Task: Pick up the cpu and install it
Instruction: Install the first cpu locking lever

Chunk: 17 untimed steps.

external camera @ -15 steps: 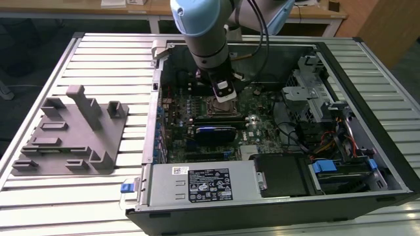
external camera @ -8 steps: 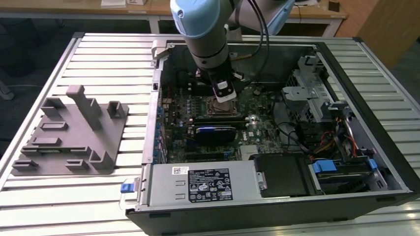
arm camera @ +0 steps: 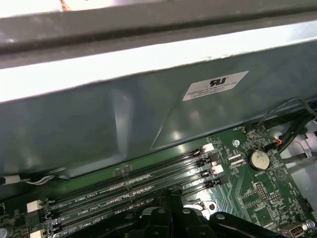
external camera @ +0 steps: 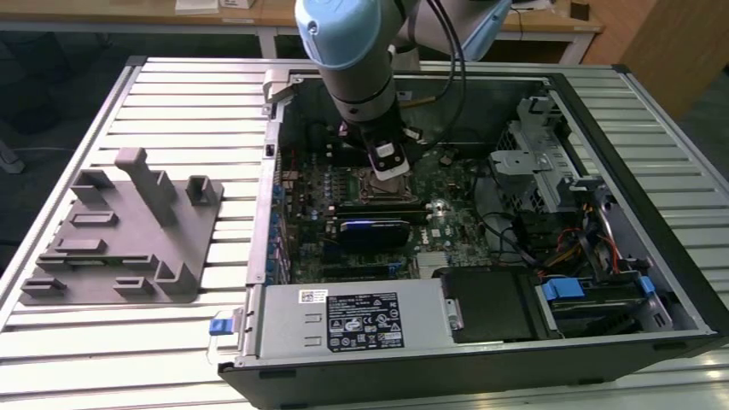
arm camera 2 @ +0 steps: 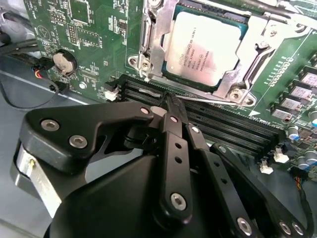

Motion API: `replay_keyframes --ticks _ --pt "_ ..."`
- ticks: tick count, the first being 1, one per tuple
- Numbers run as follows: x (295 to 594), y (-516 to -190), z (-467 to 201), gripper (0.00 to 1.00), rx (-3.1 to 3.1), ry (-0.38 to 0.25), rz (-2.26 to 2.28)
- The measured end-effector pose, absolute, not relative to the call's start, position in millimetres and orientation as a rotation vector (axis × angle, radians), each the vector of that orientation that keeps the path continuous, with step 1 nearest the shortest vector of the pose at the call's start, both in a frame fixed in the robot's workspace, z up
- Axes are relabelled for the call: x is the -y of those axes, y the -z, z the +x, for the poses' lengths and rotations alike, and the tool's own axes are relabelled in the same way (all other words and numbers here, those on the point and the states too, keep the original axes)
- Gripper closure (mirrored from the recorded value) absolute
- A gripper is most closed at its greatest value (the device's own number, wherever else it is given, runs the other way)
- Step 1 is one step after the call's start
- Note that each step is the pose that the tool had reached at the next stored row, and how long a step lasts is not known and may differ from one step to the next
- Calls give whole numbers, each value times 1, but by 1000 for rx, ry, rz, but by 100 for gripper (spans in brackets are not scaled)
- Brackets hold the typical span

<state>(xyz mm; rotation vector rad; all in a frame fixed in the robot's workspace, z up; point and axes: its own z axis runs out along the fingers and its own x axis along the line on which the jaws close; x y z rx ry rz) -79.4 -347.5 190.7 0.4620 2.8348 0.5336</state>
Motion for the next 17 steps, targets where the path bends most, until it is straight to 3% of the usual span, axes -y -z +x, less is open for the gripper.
replay_keyframes --ticks 17 --pt "346 -189 -79 89 -2855 -534 386"
